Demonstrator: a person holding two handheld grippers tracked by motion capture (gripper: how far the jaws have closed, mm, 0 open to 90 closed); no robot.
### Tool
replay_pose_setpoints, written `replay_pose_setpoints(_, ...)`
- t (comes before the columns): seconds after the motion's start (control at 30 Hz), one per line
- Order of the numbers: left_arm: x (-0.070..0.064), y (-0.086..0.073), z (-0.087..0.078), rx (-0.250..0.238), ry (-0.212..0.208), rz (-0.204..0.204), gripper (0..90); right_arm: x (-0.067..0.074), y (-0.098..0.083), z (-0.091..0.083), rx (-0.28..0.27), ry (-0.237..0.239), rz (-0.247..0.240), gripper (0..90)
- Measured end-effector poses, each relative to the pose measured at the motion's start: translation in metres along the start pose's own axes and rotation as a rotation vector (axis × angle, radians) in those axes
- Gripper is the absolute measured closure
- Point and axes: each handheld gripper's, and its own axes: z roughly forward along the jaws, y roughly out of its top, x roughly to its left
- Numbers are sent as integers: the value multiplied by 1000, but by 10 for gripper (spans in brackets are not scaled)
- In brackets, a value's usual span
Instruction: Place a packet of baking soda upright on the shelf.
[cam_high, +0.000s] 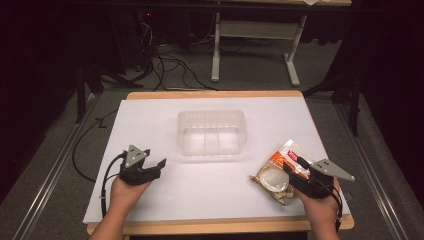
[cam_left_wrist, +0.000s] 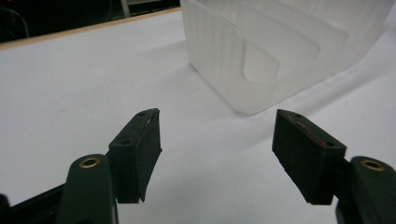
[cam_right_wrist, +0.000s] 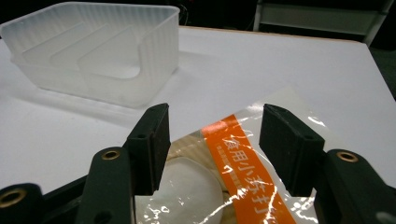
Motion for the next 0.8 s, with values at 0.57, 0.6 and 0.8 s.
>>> replay_pose_setpoints(0.57,-9,1,3,-15,-14,23,323,-12,-6,-3,32,11,17,428)
replay_pose_setpoints(0.6,-9,1,3,-16,-15,21,322,-12,-6,-3,31,11,16,427)
replay_pose_setpoints(0.8,-11,0,5,-3,-28,30,318,-17,-5,-7,21,4,30,425)
